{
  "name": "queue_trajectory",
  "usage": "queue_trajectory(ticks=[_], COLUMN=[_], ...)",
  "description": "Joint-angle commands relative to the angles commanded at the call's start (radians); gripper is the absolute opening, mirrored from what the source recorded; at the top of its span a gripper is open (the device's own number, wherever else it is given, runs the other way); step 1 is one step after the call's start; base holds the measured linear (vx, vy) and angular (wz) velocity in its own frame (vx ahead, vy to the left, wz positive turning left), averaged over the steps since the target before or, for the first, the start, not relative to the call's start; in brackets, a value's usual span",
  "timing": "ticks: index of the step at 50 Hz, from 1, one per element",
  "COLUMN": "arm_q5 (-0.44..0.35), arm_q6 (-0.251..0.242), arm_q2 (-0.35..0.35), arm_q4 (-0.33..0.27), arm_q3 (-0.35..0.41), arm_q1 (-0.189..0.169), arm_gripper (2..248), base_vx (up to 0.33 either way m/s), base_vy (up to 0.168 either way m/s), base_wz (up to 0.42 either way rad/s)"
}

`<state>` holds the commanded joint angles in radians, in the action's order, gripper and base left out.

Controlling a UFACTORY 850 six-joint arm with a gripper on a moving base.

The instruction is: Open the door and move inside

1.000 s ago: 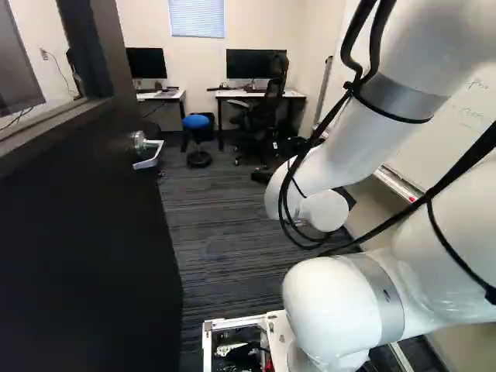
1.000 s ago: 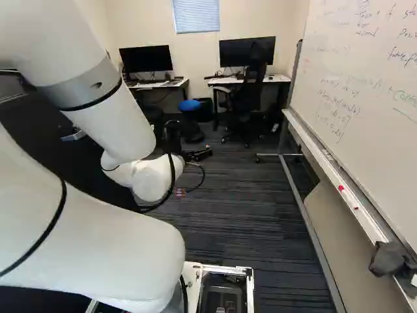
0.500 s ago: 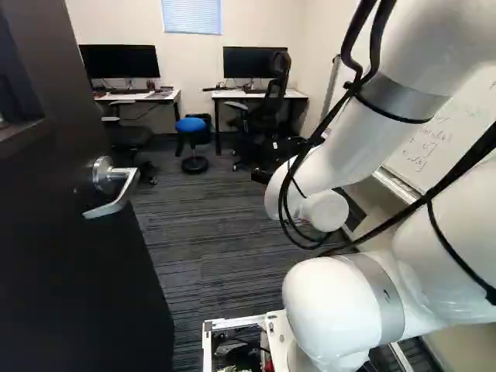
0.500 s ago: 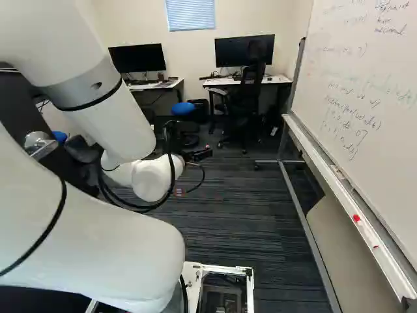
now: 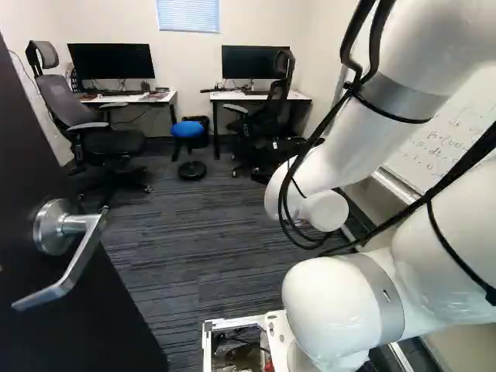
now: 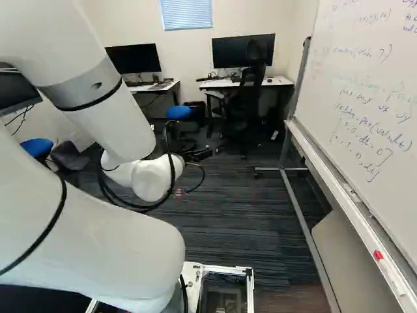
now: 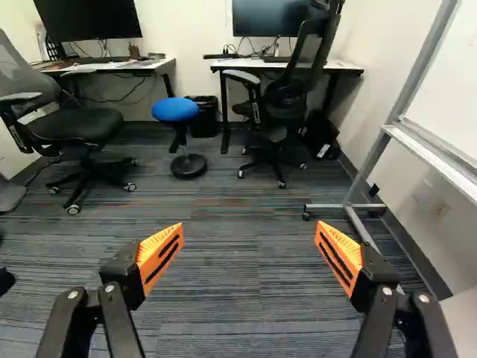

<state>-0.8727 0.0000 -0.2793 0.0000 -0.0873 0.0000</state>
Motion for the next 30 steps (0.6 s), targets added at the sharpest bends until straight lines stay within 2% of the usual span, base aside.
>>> queue_trajectory(ticks=[19,30], arm_q5=[0.0,0.0], arm_q6=[0.0,0.0], arm_q2=[0.0,0.0], arm_q4=[0.0,0.0], arm_q3=[0.0,0.0], arm_q1=[0.0,0.0], arm_gripper=[247,247], base_vx=[0.197,0.025], base_vy=[0.006,0.001], base_wz=[-0.001,0.001])
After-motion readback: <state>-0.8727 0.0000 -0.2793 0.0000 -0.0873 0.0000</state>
